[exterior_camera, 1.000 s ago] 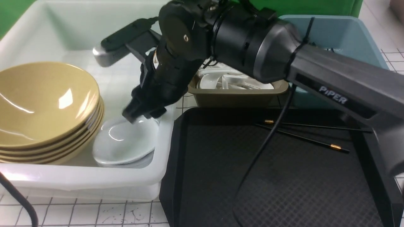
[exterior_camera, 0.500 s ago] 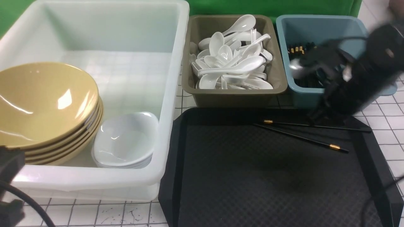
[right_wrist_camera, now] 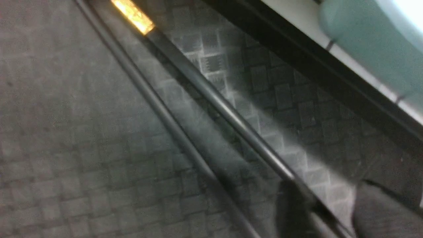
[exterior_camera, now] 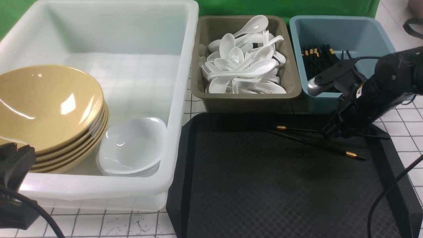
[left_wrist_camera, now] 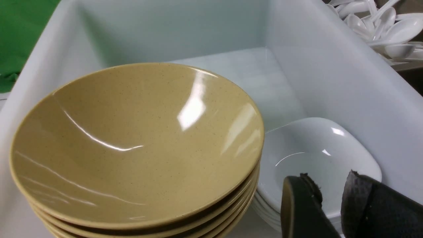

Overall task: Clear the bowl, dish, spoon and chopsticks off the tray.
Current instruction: Use the right arm to grab a chopstick, then use the right arm to put a chopstick into the small storage box on the right

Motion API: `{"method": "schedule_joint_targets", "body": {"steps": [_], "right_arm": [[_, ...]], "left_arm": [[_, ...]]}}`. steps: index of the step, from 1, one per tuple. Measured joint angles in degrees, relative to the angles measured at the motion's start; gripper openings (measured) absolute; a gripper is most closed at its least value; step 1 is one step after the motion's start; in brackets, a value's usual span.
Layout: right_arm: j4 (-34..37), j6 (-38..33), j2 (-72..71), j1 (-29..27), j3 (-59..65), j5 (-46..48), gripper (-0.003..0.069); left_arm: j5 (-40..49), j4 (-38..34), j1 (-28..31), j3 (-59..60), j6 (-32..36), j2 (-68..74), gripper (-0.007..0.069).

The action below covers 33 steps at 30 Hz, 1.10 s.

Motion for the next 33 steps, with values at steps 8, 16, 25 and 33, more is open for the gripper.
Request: {"method": "schedule_joint_targets", "body": {"steps": [8,16,25,33], "right_arm": [[-0.89,-6.82,2.96,0.0,-0.95,1.35,0.0414],[-0.63,-11.03,3.67,0.64,-1.09,6.51,0.0106],[1.87,-17.11,-8.46,8.91,-0.97,18.13,0.0066],[2.04,-6.81,-16.36,2.97,-1.02,-12.85,0.0066]], "left_arm": [[-0.05,0.0,0.0,0.0,0.0,0.0,0.0143],[-0.05,0.0,0.0,0.0,0.0,0.0,0.0143],[-0.05,0.0,0.0,0.0,0.0,0.0,0.0143],[-0.43,0.0,0.0,0.0,0.0,0.0,0.0143]]}}
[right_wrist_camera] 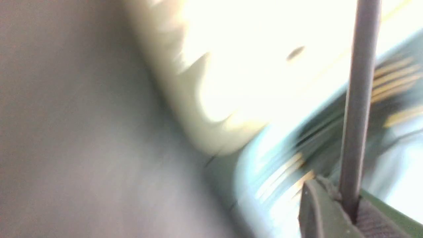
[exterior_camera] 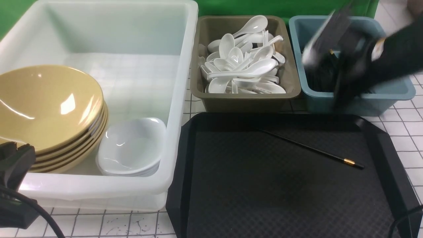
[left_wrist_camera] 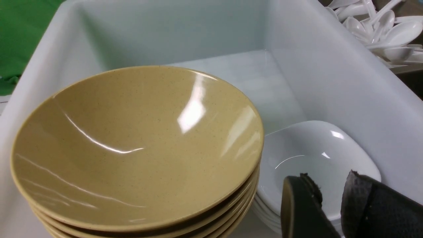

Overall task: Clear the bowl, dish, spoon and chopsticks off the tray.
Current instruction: Use the right arm to put a chopstick into the small storage box on the right

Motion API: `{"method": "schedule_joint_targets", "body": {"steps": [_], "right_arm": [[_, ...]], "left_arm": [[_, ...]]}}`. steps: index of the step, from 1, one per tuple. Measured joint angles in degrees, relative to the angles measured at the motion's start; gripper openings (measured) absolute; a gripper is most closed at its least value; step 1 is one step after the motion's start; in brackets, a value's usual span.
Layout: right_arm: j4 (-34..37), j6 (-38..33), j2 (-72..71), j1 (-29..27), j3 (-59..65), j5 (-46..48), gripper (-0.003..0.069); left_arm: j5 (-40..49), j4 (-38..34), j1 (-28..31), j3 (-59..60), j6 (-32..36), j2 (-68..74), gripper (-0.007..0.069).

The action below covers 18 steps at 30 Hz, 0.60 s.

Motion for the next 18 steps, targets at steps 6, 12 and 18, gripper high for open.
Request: {"method": "schedule_joint_targets", "body": {"steps": [6,12,18], "right_arm": [[-0.24,17.69,12.03,-8.45,-5.31,-18.13,0.0114],[-0.41,17.02,20.9,-10.45,-16.54,3.74,0.036],[-0.06,8.06,16.07,-7.51,-22.09,32.18,0.0416]], "left_arm": [[0.01,0.0,0.0,0.0,0.0,0.0,0.0143],[-0.01,0.0,0.0,0.5,0.0,0.0,0.0143],[-0.48,0.0,0.0,1.93,-0.03,0.0,0.0143]]}}
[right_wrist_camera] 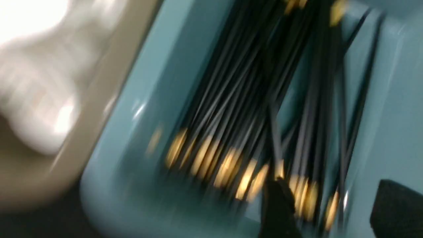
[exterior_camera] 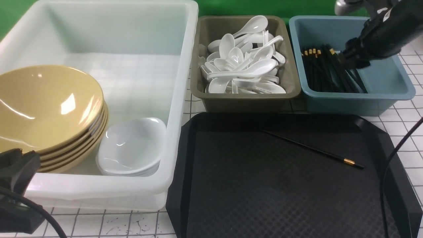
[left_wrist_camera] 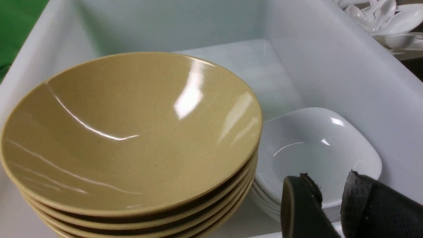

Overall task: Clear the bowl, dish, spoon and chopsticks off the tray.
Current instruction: Use the right arm to put a chopstick into the small storage box on the right, then use the right arm to grab a chopstick

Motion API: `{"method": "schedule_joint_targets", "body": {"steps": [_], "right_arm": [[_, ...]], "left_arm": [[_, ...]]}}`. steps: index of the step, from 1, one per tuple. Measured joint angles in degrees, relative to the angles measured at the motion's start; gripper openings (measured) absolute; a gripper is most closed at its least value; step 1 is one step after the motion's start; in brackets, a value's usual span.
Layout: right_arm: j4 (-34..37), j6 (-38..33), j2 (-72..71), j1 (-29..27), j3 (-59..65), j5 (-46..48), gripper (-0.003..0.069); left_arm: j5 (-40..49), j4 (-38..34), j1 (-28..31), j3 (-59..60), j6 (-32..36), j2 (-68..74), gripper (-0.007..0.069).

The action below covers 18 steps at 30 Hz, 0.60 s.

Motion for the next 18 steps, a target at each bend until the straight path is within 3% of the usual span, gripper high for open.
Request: {"method": "schedule_joint_targets", "body": {"steps": [4,6,12,18], "right_arm": [[1.35,-4.71,-2.49,4.17,6.98,10.17,0.0386],[1.44,-5.76,-2.39,5.1,9.82,9.18,0.0373],[1.38,-10.55,-1.42,8.54,21.22,-6.15,0.0303],[1.38,-10.1,1.95,8.54,21.81,-8.37,0.0282]], "left_arm": [[-1.78,-0.05,0.0,0.56,-0.07,0.0,0.0143],[-2.27,-0.34,0.0,0.62,-0.07,0.0,0.0143],[-2.5,-1.52,0.0,0.62,-0.1,0.0,0.0143],[-2.32,-1.58,0.0,0.67,-0.1,0.0,0.0143]]}}
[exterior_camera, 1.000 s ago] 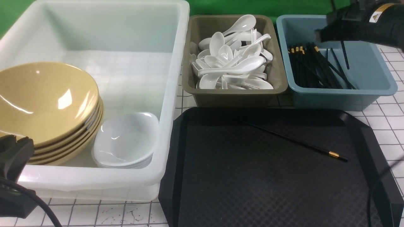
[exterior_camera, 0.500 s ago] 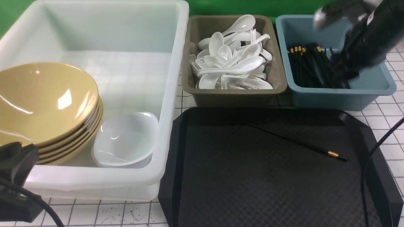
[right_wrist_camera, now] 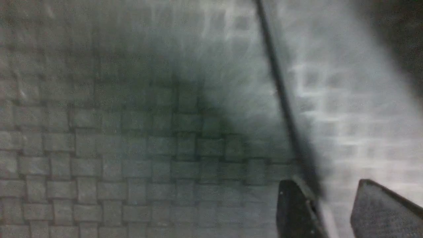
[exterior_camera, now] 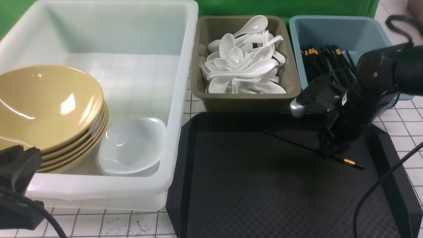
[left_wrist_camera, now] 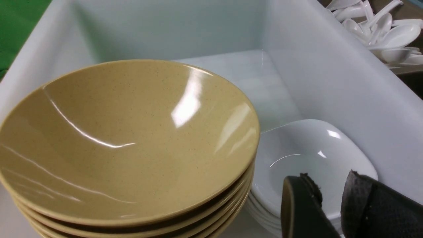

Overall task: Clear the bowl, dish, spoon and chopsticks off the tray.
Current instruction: Use the right arm to grab a chopstick, then use the right arm to put a chopstick into the small storage box on the right

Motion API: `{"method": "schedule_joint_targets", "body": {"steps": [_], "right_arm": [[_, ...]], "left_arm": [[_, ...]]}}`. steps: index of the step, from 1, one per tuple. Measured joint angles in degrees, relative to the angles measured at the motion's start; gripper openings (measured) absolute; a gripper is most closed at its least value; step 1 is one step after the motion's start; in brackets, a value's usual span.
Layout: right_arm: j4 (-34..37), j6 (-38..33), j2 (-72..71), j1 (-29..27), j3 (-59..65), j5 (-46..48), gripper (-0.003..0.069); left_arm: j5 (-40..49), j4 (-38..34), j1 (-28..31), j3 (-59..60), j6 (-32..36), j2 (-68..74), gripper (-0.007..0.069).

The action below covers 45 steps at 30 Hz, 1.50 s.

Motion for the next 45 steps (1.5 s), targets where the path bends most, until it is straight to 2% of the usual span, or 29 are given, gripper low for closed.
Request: {"method": "schedule_joint_targets", "body": {"steps": [5,10,13,17,19,21,22,24,27,30,33,37,42,45], "right_arm": [[3.6,-1.5,2.24,-0.06,-0.17,2.33,0.0233],[16.8,-12.86,2.07,-0.1,-0.12,11.56,0.008],[20.53,-14.44,-0.06,-0.04,-0.3,15.81,0.0064],[21.02,-15.23,-6.98,-0.04,-2.21,18.23,0.0064],[20.49,-15.36,-12.12,-0.15,-4.51,15.51,0.0058],[20.46,-15.19,-17.59,-1.71,-7.21,2.93,0.004],[20.46,-15.12,-17.83,-1.9,-7.33,1.69,0.0039],[20.46,-13.53,-18.47,-3.8,-8.11,-9.94,0.0036],[20.46,-9.67,-14.19,-7.33,-8.35,-25.64,0.0036],[20.46,-6.35,-6.57,-9.63,-9.38,-29.67,0.0047],[20.34,-6.32,-1.22,-10.35,-10.45,-25.24,0.0083],[20.2,-7.82,0.8,-10.34,-10.77,-18.62,0.0173],[19.94,-7.96,-2.98,-10.34,-13.5,-13.88,0.0264],[19.84,-7.96,-6.73,-10.34,-14.47,-11.86,0.0272]], "left_arm": [[0.22,-0.17,0.0,-0.01,0.0,0.0,0.0143],[0.22,-0.17,0.0,-0.01,0.0,0.0,0.0143],[0.22,-0.17,0.0,-0.01,0.0,0.0,0.0143],[-0.04,-0.17,0.0,-0.01,0.0,0.0,0.0143],[-0.17,-0.17,0.0,-0.01,0.0,0.0,0.0143],[-0.17,-0.17,0.0,-0.01,0.0,0.0,0.0143],[-0.17,-0.17,0.0,-0.01,0.0,0.0,0.0143],[-0.17,-0.17,0.0,-0.01,0.0,0.0,0.0143],[-0.17,-0.17,0.0,-0.01,0.0,0.0,0.0143],[-0.17,-0.43,0.0,-0.01,0.0,0.0,0.0143],[-0.09,-0.83,0.0,-0.01,0.0,0.0,0.0143],[0.33,-1.03,0.0,0.43,0.0,0.0,0.0143],[-2.48,-1.03,0.0,2.74,-0.03,0.0,0.0143],[-3.58,-1.03,0.0,3.06,-0.03,0.0,0.0143]]}}
